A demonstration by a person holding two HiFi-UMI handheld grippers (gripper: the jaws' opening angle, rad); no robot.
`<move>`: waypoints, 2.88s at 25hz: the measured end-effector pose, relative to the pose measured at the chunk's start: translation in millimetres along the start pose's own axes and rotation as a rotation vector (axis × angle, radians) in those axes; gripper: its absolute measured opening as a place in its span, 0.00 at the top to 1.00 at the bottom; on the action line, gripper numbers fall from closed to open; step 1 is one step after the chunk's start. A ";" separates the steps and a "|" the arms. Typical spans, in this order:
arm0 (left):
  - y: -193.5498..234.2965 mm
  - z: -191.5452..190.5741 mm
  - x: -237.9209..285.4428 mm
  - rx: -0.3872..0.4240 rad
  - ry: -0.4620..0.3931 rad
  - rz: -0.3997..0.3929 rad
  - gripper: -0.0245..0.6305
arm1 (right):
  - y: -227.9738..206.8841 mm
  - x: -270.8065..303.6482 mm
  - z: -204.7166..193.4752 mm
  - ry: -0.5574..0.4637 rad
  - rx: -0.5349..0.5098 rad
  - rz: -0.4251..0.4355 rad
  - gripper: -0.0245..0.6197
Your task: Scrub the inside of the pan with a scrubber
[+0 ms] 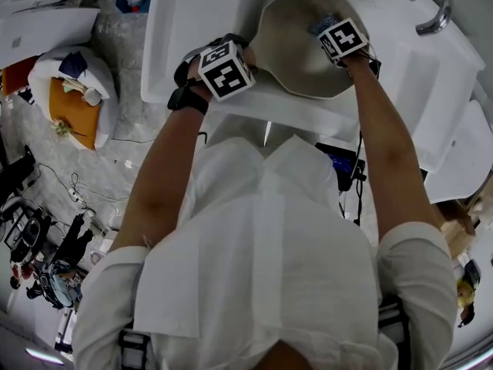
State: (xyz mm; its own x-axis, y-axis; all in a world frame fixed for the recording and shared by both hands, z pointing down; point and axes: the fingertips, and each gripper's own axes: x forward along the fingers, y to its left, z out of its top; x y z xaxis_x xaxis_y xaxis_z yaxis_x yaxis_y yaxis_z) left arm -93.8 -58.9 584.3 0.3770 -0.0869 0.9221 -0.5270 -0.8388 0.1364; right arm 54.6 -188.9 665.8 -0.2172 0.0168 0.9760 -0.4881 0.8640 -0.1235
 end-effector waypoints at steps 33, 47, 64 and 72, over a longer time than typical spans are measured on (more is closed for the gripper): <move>-2.5 1.9 -0.5 0.003 -0.016 -0.007 0.57 | 129.6 -10.4 24.6 -0.125 0.135 0.479 0.94; -2.1 1.1 -1.1 0.008 -0.024 -0.005 0.57 | 32.8 -95.5 129.6 -0.704 0.582 0.272 0.94; -2.0 1.7 -1.1 0.011 -0.032 -0.003 0.57 | 30.6 -70.9 166.0 -0.585 0.415 0.183 0.94; -1.9 1.4 -0.6 0.010 -0.029 -0.005 0.57 | 78.5 -68.3 167.0 -0.540 0.307 0.304 0.94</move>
State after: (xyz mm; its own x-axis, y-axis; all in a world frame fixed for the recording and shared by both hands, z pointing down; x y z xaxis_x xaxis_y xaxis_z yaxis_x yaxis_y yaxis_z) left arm -91.9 -58.0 582.9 0.4014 -0.0978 0.9107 -0.5176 -0.8445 0.1374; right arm -110.0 -206.2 559.4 -0.7344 -0.0860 0.6732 -0.5385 0.6776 -0.5009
